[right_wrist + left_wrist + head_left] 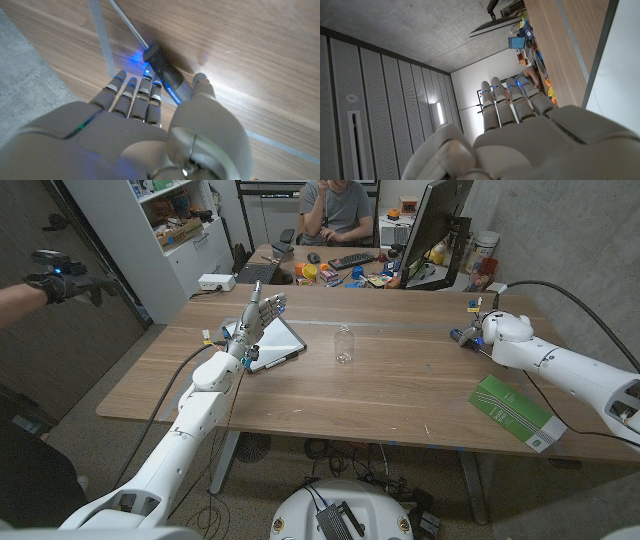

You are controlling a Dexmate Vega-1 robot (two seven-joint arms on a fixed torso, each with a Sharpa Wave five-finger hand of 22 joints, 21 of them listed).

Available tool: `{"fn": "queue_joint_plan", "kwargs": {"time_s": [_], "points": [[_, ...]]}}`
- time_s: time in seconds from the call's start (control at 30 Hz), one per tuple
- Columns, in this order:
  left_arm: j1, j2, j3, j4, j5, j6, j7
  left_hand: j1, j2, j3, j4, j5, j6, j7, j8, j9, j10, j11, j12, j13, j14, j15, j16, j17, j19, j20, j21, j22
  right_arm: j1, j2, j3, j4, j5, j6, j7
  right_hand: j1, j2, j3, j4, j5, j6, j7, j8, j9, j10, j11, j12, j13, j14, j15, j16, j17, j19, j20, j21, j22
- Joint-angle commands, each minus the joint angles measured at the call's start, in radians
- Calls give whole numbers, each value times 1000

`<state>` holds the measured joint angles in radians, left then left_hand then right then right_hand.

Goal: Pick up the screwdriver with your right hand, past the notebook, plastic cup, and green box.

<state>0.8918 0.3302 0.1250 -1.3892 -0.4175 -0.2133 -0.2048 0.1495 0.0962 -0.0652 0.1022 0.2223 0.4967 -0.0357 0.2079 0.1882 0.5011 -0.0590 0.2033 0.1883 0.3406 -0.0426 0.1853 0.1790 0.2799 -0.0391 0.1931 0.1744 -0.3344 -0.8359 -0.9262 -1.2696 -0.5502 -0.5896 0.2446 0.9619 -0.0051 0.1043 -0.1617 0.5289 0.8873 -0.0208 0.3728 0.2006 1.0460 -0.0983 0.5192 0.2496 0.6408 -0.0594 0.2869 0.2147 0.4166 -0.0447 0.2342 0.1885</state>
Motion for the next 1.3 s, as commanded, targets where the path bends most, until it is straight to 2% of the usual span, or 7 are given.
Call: {"fn": "queue_joint_plan", "kwargs": {"time_s": [0.03,0.23,0.5,0.6,0.87,1.03,1.3], "points": [[-6,-4,0,20,-6,-6,-9,0,-9,-3,3,6,1,10,-1,6,9,2,6,4,6,-57,4,2,10,-54,7,6,-59,-45,53,-118,-1,-46,-82,151,123,16,-9,-7,137,-91,19,4,130,-106,11,12,28,-172,11,6,17,-19,9,2],[-19,-10,6,43,-11,-16,-21,-1,-10,-4,4,6,1,11,-1,6,9,0,5,4,5,-57,4,2,10,-54,7,6,-79,-103,130,-255,53,-75,-52,160,125,22,-4,-9,146,-91,24,4,138,-98,14,19,30,-167,-2,-3,15,-7,7,3],[-31,-16,12,69,-20,-28,-34,-3,-10,-5,4,7,0,11,-2,6,10,3,6,4,5,-58,4,2,10,-55,7,6,-18,-210,149,-449,-18,-90,101,165,128,29,2,-13,136,-83,23,6,137,-92,15,29,44,-163,-10,-8,7,6,3,4],[-33,-16,14,73,-24,-29,-41,-4,-10,-6,5,7,-1,11,-2,6,9,2,5,4,5,-58,4,2,10,-55,7,6,13,-246,178,-498,-33,-52,150,167,136,36,6,-16,132,-81,25,11,138,-87,17,34,61,-165,-8,-7,8,12,4,4],[-33,-15,17,73,-30,-38,-50,-5,-11,-7,6,7,-4,12,-3,6,5,4,4,4,2,-55,3,2,9,-54,7,6,143,-267,223,-520,-128,62,303,176,138,48,6,-27,132,-66,36,22,143,-78,26,49,86,-166,-13,-7,19,20,7,4],[-24,-17,10,58,-35,-40,-42,-7,-11,-8,6,7,-3,14,-3,6,5,2,4,4,1,-55,2,2,7,-55,6,6,216,-256,252,-515,-183,117,377,178,139,54,7,-32,127,-66,39,27,144,-80,29,56,96,-167,-16,-6,22,20,8,5],[-11,-8,7,25,-34,-21,-34,-9,-12,-8,7,7,-4,14,-4,6,5,5,4,4,1,-55,3,2,7,-55,6,6,329,-221,275,-495,-315,201,436,180,136,61,8,-41,122,-67,46,34,142,-83,34,67,100,-167,-25,-7,26,14,9,6]]}}
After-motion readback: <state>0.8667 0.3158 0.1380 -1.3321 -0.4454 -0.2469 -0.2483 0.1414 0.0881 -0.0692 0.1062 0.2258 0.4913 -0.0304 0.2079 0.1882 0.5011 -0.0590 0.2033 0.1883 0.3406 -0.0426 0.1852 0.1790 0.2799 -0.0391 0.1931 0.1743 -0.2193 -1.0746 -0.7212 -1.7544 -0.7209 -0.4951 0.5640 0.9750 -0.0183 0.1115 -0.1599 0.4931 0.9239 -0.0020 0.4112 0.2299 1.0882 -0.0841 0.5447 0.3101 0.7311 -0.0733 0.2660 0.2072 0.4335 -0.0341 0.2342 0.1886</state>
